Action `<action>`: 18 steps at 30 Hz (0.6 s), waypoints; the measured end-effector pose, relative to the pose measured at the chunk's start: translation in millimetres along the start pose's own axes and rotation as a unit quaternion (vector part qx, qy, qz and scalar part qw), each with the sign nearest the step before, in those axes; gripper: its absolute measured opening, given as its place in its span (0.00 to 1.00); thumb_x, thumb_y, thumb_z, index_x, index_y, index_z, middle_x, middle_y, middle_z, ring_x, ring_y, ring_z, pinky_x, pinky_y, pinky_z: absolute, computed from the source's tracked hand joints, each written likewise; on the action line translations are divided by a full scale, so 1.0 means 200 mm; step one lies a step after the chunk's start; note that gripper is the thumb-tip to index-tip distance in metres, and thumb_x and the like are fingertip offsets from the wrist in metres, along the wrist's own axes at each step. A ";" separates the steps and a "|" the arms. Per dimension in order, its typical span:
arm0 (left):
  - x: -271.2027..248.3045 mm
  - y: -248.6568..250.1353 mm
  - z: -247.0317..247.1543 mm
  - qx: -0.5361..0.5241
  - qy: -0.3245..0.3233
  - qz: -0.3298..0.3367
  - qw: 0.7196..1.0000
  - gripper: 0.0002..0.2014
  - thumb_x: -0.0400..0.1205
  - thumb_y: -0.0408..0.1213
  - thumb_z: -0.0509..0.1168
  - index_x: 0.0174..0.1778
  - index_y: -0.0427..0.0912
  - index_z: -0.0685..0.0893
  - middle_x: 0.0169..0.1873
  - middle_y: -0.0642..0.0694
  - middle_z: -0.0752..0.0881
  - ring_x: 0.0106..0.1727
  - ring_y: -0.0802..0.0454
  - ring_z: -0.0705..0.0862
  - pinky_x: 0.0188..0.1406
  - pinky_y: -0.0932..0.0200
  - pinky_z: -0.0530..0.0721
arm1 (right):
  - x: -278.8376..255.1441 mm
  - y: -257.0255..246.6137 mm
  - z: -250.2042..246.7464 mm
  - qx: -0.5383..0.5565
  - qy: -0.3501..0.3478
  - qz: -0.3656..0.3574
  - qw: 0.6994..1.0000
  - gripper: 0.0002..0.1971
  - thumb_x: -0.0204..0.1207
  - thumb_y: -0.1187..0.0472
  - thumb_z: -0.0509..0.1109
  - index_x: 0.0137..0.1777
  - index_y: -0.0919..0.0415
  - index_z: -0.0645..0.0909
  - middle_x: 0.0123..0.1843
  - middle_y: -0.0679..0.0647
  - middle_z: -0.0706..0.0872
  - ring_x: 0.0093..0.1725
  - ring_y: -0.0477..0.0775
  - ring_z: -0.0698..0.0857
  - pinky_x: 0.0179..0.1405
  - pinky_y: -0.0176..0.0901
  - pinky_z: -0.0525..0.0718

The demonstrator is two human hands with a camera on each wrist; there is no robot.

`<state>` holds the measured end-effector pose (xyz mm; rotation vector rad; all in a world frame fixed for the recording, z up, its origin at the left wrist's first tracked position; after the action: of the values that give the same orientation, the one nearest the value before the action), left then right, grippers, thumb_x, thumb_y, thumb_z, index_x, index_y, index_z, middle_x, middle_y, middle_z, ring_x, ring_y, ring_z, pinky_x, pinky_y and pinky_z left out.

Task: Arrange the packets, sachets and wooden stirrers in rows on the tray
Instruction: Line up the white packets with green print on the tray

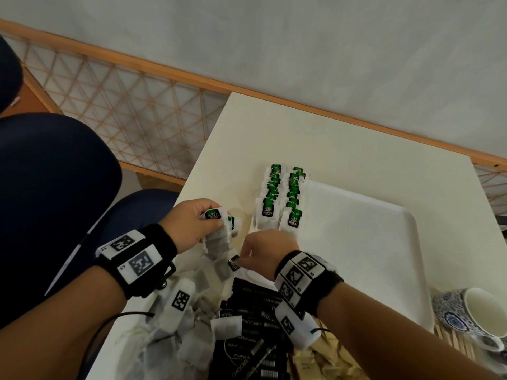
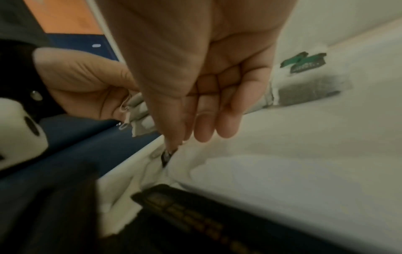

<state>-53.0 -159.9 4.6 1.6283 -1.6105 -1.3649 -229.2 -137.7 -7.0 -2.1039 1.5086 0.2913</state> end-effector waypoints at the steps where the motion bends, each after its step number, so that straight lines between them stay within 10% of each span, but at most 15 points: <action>1: 0.00 0.00 0.00 0.001 0.002 0.001 1.000 0.08 0.80 0.28 0.67 0.48 0.46 0.86 0.41 0.44 0.88 0.40 0.51 0.82 0.38 0.56 0.82 | 0.00 0.01 0.00 0.038 0.010 -0.003 0.999 0.10 0.75 0.46 0.68 0.46 0.49 0.86 0.46 0.45 0.87 0.50 0.50 0.84 0.52 0.48 0.84; 6: 0.01 0.01 0.00 -0.011 0.000 0.002 1.000 0.09 0.80 0.28 0.67 0.47 0.47 0.86 0.39 0.47 0.87 0.39 0.53 0.82 0.37 0.58 0.82 | -0.02 0.09 -0.08 0.190 0.063 0.027 0.979 0.02 0.74 0.56 0.69 0.40 0.51 0.81 0.36 0.41 0.84 0.40 0.44 0.82 0.46 0.41 0.84; 13: 0.01 0.02 0.00 -0.012 0.000 -0.005 1.000 0.09 0.80 0.28 0.67 0.46 0.48 0.86 0.42 0.42 0.88 0.41 0.49 0.82 0.39 0.52 0.83 | 0.03 0.03 -0.01 0.047 -0.020 0.058 0.997 0.23 0.68 0.31 0.67 0.47 0.49 0.84 0.49 0.44 0.87 0.50 0.49 0.84 0.51 0.47 0.83; 18: 0.01 0.01 -0.01 0.000 -0.006 -0.008 1.000 0.07 0.80 0.29 0.67 0.52 0.41 0.87 0.44 0.43 0.89 0.43 0.50 0.83 0.40 0.56 0.83 | 0.04 -0.01 -0.01 0.040 -0.032 0.012 0.999 0.12 0.73 0.42 0.71 0.45 0.50 0.85 0.49 0.47 0.87 0.51 0.50 0.84 0.45 0.41 0.80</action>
<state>-53.4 -163.6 6.8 1.6386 -1.6075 -1.3847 -225.6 -145.0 -7.8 -1.9963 1.4851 0.2991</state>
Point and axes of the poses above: each hand's wrist, its own x-axis towards the middle knuckle, its own z-axis out of the palm, y = z × x, the point moved 2 cm from there along x, towards the middle knuckle
